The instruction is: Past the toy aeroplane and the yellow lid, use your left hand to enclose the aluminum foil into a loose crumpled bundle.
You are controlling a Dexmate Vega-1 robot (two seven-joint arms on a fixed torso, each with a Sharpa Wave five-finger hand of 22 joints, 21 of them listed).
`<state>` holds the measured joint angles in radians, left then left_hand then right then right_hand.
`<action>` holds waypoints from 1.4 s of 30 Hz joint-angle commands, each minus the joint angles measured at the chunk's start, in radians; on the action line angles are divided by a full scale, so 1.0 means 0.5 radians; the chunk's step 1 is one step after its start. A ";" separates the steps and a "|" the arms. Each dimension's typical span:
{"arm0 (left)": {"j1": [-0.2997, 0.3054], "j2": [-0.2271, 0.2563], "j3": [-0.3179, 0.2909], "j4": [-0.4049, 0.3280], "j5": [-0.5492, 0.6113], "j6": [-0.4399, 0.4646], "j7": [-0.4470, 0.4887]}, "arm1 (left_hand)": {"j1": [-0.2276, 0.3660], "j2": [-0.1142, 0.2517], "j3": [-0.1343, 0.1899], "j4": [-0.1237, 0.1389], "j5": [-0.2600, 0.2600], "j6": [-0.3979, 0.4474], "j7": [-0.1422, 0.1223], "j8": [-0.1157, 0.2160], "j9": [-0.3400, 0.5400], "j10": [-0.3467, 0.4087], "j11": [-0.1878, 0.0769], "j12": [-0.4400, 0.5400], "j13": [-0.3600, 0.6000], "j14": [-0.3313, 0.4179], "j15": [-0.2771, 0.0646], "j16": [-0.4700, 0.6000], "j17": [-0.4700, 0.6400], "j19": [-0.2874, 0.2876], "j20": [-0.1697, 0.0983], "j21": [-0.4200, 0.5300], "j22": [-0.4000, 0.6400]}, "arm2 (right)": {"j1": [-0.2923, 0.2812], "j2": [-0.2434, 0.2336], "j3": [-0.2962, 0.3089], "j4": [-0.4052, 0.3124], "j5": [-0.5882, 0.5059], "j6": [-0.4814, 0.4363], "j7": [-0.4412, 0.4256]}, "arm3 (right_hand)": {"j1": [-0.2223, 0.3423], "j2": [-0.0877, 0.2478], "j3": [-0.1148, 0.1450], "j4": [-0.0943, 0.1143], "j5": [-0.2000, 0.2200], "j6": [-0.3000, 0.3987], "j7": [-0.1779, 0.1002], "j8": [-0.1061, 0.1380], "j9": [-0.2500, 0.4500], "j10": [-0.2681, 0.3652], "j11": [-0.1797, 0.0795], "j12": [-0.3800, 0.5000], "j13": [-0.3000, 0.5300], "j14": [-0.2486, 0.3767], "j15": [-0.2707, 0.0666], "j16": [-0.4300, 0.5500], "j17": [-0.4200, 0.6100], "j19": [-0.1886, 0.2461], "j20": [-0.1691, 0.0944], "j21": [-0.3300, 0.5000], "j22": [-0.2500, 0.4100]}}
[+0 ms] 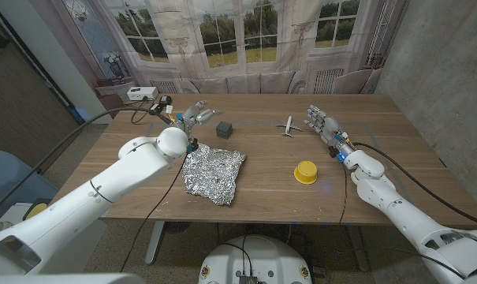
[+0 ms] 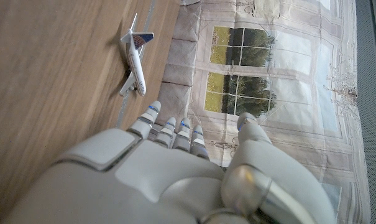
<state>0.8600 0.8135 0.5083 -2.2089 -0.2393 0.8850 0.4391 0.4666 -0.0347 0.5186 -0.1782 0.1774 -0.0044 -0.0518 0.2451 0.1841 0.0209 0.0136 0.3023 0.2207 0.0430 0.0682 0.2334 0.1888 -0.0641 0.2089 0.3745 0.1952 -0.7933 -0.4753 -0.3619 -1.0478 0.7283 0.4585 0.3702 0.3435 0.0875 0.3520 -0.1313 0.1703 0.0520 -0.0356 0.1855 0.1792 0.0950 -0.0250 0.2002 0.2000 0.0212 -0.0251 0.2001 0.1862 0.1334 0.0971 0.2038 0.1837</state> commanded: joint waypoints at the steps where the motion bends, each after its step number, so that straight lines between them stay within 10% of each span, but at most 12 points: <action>1: -0.083 0.090 0.035 -0.110 0.020 0.416 -0.008 | 0.061 -0.017 0.001 0.016 0.004 0.075 0.011 0.017 0.005 0.145 -0.030 0.050 0.010 0.081 -0.028 0.030 0.009 0.039 0.003 0.008 0.006 | 0.006 0.015 -0.029 -0.025 -0.023 -0.011 -0.025 | 0.009 -0.003 -0.003 -0.012 0.008 0.018 -0.007 0.013 0.007 0.010 0.003 0.002 -0.001 0.001 0.006 0.000 -0.002 0.007 0.009 0.009 0.004; 17: -0.616 0.236 0.431 0.043 0.031 0.705 -0.424 | 0.128 -0.099 -0.058 0.037 0.021 0.268 0.042 0.048 0.014 0.188 -0.025 0.048 0.023 0.125 -0.069 0.022 0.015 0.090 -0.027 0.000 0.006 | 0.107 0.101 -0.048 0.166 -0.024 0.042 0.030 | 0.002 -0.003 -0.008 -0.011 0.008 0.018 -0.008 0.012 0.007 0.011 0.002 0.001 -0.002 0.002 0.006 0.000 -0.002 0.006 0.009 0.009 0.004; 24: -0.946 0.276 0.746 0.095 0.096 0.905 -0.619 | 0.157 -0.125 -0.103 0.047 0.023 0.434 0.147 0.072 0.015 0.310 -0.099 0.078 0.029 0.247 -0.155 0.050 0.015 0.209 -0.085 0.029 0.006 | 0.143 0.134 -0.047 0.236 -0.018 0.066 0.057 | -0.002 -0.002 -0.011 -0.008 0.008 0.020 -0.008 0.013 0.007 0.014 0.001 0.001 -0.002 0.004 0.007 0.001 -0.001 0.007 0.009 0.010 0.004; 33: -1.429 0.349 1.262 0.143 0.047 1.022 -0.691 | 0.217 -0.108 -0.117 0.044 0.021 0.550 0.095 0.085 0.014 0.438 -0.143 0.109 0.036 0.350 -0.206 0.072 0.011 0.272 -0.096 0.039 0.005 | 0.187 0.169 -0.042 0.336 -0.006 0.089 0.103 | -0.011 0.000 -0.016 -0.004 0.007 0.022 -0.008 0.013 0.007 0.017 0.001 0.002 -0.003 0.008 0.006 0.002 0.000 0.007 0.009 0.010 0.004; 42: -2.302 0.284 2.149 0.339 -0.792 1.022 -0.180 | 0.306 -0.092 -0.114 0.026 0.023 0.633 0.086 0.095 0.015 0.512 -0.180 0.124 0.043 0.408 -0.237 0.082 0.011 0.300 -0.118 0.039 0.005 | 0.199 0.190 -0.030 0.389 0.005 0.115 0.128 | -0.022 0.002 -0.023 0.002 0.007 0.025 -0.010 0.013 0.007 0.026 0.013 0.004 -0.003 0.013 0.008 0.004 0.001 0.012 0.005 0.012 0.004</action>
<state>0.1813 0.9750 1.1116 -2.1333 -0.2774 1.3661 0.1548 0.6033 -0.0810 0.4614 -0.1628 0.1825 0.2984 -0.0053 0.2887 0.1889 0.2639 -0.0715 0.3555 0.2398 0.2362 -0.0411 0.2672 0.1926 0.0786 0.1482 0.3900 0.1955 -0.7073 -0.3958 -0.3836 -0.8931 0.7240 0.5014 0.4168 0.3338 0.0887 0.3448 -0.1326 0.1703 0.0574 -0.0412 0.1855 0.1791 0.0987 -0.0213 0.2002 0.1952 0.0212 -0.0252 0.2001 0.1863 0.1335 0.0970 0.2038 0.1835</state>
